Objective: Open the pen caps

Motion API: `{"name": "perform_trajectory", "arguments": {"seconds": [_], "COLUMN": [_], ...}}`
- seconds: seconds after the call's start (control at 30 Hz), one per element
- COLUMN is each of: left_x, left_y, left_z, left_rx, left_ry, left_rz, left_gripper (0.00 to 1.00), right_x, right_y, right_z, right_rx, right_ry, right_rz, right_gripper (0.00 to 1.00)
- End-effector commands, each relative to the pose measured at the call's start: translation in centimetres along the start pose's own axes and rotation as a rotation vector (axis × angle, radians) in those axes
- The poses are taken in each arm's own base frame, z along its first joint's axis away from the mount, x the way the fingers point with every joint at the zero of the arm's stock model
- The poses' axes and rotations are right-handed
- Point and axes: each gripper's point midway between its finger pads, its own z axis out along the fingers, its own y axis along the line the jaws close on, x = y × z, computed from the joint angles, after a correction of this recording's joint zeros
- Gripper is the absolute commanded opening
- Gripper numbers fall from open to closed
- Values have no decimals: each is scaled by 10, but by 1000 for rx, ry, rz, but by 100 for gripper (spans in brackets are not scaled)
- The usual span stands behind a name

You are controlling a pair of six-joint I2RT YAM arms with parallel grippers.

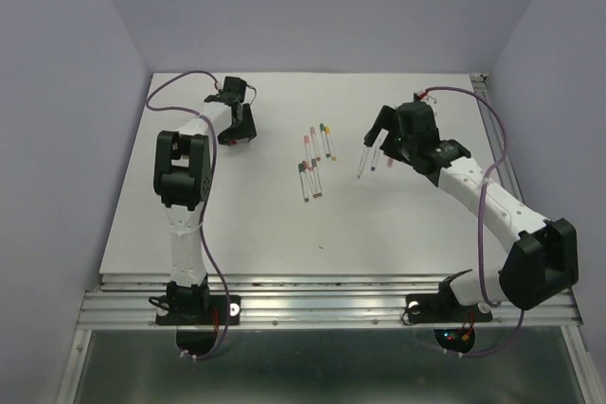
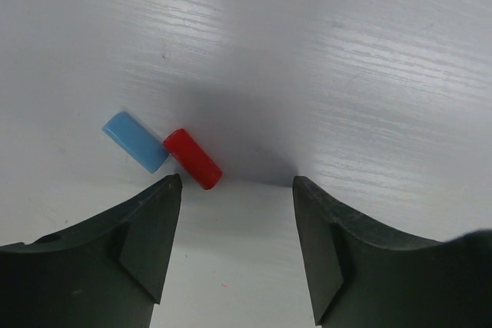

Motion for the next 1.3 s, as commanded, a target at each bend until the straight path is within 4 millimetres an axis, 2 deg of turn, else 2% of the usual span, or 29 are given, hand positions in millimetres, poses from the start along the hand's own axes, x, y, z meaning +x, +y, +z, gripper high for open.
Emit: {"name": "perform_trajectory", "arguments": {"seconds": [0.0,0.07,0.1,0.13,0.17,0.23,0.27,0.3,0.33,0.37,0.4,0.43,0.5,0.53,0.57,0.6,0.63,0.67,0.7,0.73,0.77,0.8,0.83,0.9,1.07,1.27], "left_x": [-34,-30,-42,-33,-39,-42,-35,-41,-39,-30,-27,-18,-19,-16,-16,-13,-9,-7,-4,-1,0,0,1,1,4,4], "left_y": [-14,-16,-23,-21,-26,-34,-31,-35,-37,-35,-35,-33,-30,-26,-20,-20,-17,-16,-16,-16,-16,-16,-15,-14,-15,-14], "left_z": [-52,-61,-83,-84,-109,-129,-142,-155,-163,-174,-181,-180,-198,-202,-202,-202,-199,-201,-201,-199,-201,-201,-201,-200,-197,-196], "left_rx": [126,160,220,230,285,361,384,430,463,491,510,517,548,548,529,530,519,520,525,530,532,533,529,527,525,520], "left_ry": [-125,-138,-198,-193,-238,-294,-313,-362,-379,-395,-410,-413,-477,-505,-519,-519,-514,-517,-514,-510,-513,-516,-517,-516,-508,-509], "left_rz": [-26,-29,-39,-42,-48,-58,-74,-86,-88,-95,-103,-107,-120,-123,-137,-136,-135,-135,-130,-127,-124,-123,-121,-121,-111,-107], "left_gripper": [75,79,82,82,84,85,85,85,86,85,86,86,86,86,86,86,86,86,86,86,86,86,86,86,86,86], "right_x": [-24,-21,-17,-16,-11,-10,-7,6,10,7,11,16,18,18,15,15,28,14,14,17,27,28,19,26,28,41], "right_y": [15,19,27,28,27,31,32,34,36,51,52,66,68,72,69,74,59,70,64,57,51,50,57,50,54,47], "right_z": [-6,-3,-2,0,6,12,15,25,29,30,36,44,58,71,79,85,104,108,116,121,136,141,143,158,171,179], "right_rx": [-88,-115,-159,-164,-161,-170,-171,-186,-186,-202,-179,-169,-102,-61,-6,-3,73,85,136,178,218,236,240,276,282,289], "right_ry": [-110,-99,-81,-74,-56,-37,-22,30,46,39,40,49,39,43,25,33,63,31,26,47,69,74,56,72,72,99], "right_rz": [5,-35,-59,-77,-107,-138,-173,-203,-227,-267,-301,-338,-370,-385,-387,-387,-410,-382,-390,-406,-416,-426,-428,-450,-464,-474], "right_gripper": [100,100,100,100,100,100,100,100,100,100,100,100,100,100,100,100,100,100,100,100,100,100,100,100,100,100]}}
